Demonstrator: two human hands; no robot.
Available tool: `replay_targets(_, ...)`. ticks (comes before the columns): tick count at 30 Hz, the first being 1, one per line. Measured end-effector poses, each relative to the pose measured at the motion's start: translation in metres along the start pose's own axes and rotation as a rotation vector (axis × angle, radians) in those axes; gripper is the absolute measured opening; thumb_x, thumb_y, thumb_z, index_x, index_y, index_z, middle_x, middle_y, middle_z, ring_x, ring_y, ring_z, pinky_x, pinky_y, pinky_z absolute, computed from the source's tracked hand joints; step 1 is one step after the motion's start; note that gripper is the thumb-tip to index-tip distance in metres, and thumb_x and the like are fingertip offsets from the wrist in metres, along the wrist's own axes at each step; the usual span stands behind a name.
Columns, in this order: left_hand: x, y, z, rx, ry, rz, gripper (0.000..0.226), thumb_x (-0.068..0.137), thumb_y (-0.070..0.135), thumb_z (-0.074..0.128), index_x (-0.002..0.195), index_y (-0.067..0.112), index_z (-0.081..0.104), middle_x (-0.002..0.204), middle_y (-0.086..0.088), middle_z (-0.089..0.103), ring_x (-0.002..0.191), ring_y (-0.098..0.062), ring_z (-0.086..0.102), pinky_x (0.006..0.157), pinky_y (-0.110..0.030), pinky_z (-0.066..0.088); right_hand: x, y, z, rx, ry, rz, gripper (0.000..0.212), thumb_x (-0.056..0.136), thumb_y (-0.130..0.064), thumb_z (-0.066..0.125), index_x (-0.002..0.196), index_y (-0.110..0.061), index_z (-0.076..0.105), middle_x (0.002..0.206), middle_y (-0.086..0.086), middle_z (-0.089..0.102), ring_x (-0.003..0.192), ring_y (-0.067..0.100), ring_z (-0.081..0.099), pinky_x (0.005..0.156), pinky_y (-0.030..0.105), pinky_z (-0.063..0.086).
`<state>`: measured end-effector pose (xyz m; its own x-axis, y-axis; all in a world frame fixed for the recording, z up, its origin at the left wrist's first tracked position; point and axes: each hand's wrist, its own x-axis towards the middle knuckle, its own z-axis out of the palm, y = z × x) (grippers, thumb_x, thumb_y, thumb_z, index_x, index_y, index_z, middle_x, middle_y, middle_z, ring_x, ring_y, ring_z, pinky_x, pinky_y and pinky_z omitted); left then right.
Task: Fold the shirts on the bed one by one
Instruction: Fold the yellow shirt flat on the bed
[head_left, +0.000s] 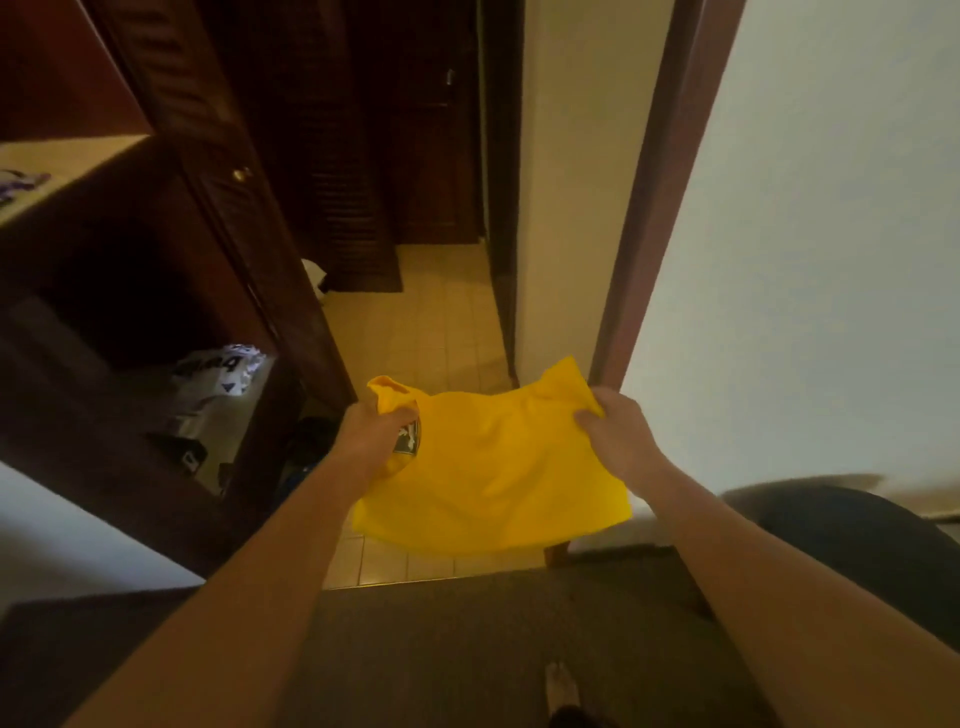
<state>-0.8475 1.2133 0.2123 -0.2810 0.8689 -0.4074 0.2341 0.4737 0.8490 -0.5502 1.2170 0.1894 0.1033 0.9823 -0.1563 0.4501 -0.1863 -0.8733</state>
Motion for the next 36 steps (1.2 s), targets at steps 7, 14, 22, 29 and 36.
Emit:
replay_targets(7,0.066,0.056,0.0,-0.115,0.122,0.013,0.003,0.094,0.023,0.069,0.095,0.021,0.067,0.103,-0.013,0.069,0.092,-0.028,0.065,0.084,-0.041,0.052,0.123,-0.037,0.018,-0.036,-0.161,-0.079,0.042,0.103,-0.024,0.053,0.143,-0.012,0.051,0.136,0.008,0.058,0.116,0.026,0.055,0.095,0.034,0.04)
replay_targets(14,0.136,0.09,-0.017,-0.152,0.154,0.031,0.004,0.097,0.017,0.066,0.098,0.016,0.069,0.099,-0.014,0.072,0.087,-0.026,0.068,0.071,-0.034,0.051,0.214,-0.071,0.055,0.005,-0.219,-0.053,0.042,0.101,-0.026,0.056,0.142,-0.017,0.054,0.135,0.007,0.058,0.118,0.03,0.057,0.103,0.044,0.046)
replay_targets(22,0.255,0.118,-0.05,-0.136,0.116,0.045,0.018,0.097,0.018,0.066,0.11,0.007,0.069,0.101,-0.018,0.07,0.088,-0.029,0.067,0.065,-0.032,0.049,0.313,-0.106,0.106,-0.045,-0.175,-0.04,0.04,0.1,-0.021,0.058,0.139,-0.012,0.057,0.133,0.011,0.06,0.118,0.033,0.057,0.096,0.037,0.044)
replay_targets(29,0.364,0.152,-0.081,-0.088,0.094,0.05,0.022,0.093,0.022,0.071,0.112,0.011,0.067,0.103,-0.015,0.07,0.09,-0.027,0.067,0.071,-0.033,0.05,0.385,-0.146,0.148,-0.04,-0.118,-0.012,0.046,0.102,-0.023,0.055,0.147,-0.013,0.048,0.141,0.011,0.054,0.125,0.032,0.053,0.102,0.041,0.041)
replay_targets(36,0.447,0.186,-0.085,-0.086,0.043,0.042,0.017,0.096,0.024,0.067,0.109,0.014,0.065,0.098,-0.01,0.068,0.088,-0.024,0.065,0.072,-0.033,0.05,0.463,-0.17,0.168,-0.037,-0.116,0.015,0.043,0.103,-0.021,0.054,0.145,-0.013,0.049,0.14,0.01,0.055,0.121,0.027,0.052,0.097,0.036,0.04)
